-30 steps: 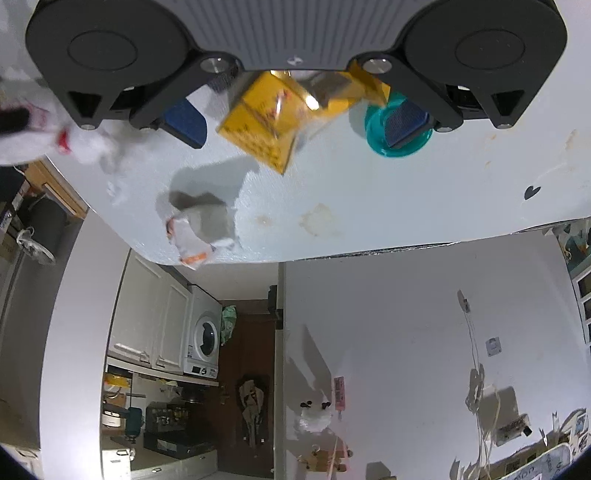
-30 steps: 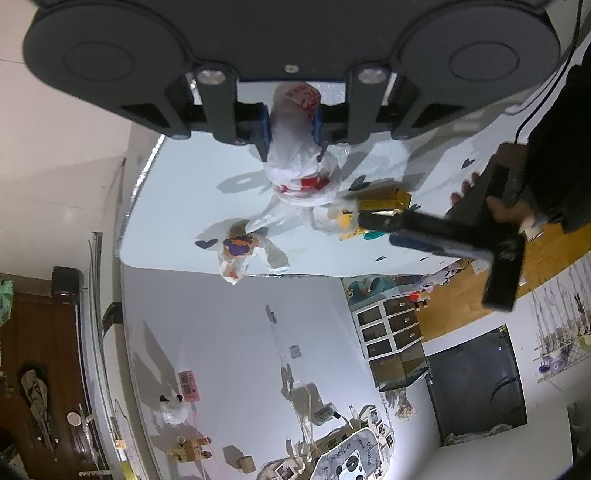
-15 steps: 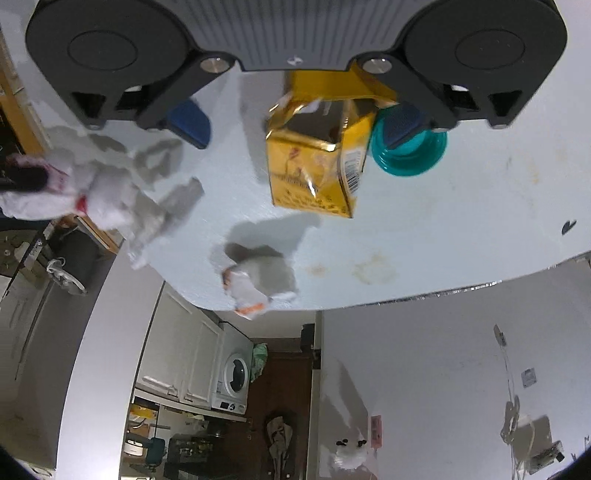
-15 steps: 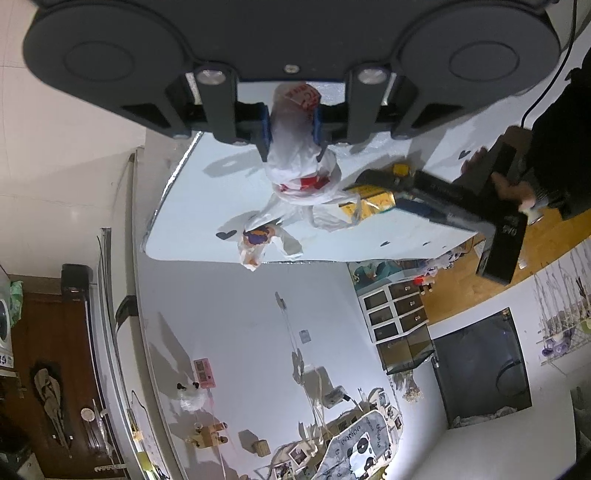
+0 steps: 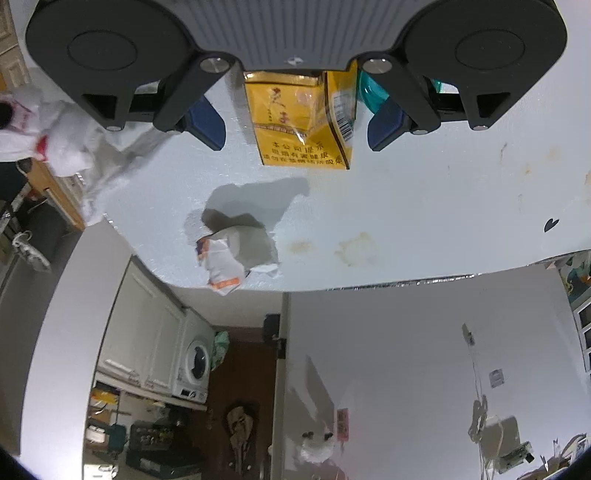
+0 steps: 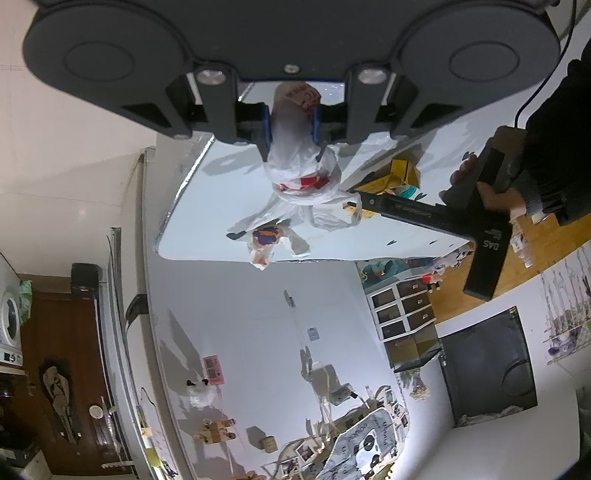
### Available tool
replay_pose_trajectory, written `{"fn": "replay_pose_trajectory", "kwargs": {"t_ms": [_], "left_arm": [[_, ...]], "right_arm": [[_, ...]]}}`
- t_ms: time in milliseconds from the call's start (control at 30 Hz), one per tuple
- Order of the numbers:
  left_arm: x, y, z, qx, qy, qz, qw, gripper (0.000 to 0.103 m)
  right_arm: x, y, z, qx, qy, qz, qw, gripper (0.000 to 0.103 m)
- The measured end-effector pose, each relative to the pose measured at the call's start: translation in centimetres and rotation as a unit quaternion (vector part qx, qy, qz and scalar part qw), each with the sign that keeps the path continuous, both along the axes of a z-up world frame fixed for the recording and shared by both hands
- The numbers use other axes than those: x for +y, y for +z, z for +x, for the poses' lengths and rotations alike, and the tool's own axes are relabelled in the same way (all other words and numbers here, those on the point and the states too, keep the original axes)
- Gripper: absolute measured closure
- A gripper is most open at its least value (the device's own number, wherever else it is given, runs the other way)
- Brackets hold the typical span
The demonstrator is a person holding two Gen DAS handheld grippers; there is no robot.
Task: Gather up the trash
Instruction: 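Grasp the yellow packet with the left tool while the right tool grasps the white plastic bag, then carry the yellow packet and white plastic bag over the yellow trash bin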
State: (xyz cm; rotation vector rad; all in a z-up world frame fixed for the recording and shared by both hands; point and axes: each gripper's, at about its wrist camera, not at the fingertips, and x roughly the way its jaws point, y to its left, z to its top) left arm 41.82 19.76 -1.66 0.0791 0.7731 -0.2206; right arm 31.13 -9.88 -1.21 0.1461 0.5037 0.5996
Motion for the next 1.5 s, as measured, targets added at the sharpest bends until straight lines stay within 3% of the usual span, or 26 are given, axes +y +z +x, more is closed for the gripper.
{"fn": "replay_pose_trajectory", "kwargs": {"t_ms": [233, 500, 833, 1500], "left_arm": [[-0.6, -0.7, -0.2, 0.026, 0.000, 0.006, 0.9997, 0.035], [-1.2, -0.3, -3.0, 0.037, 0.013, 0.000, 0.9992, 0.040], [-3.1, 1.7, -7.2, -0.017, 0.047, -0.010, 0.9987, 0.045], [-11.5, 7.1, -18.0, -0.096, 0.031, 0.001, 0.9949, 0.047]], "right_arm": [[-0.5, -0.1, -0.2, 0.002, -0.008, 0.000, 1.000, 0.082], [-0.5, -0.3, -0.6, 0.006, -0.024, -0.009, 1.000, 0.082], [-1.5, 0.8, -2.3, -0.009, -0.044, -0.015, 0.999, 0.083], [-7.5, 5.0, -9.7, -0.054, -0.110, -0.018, 0.992, 0.083]]}}
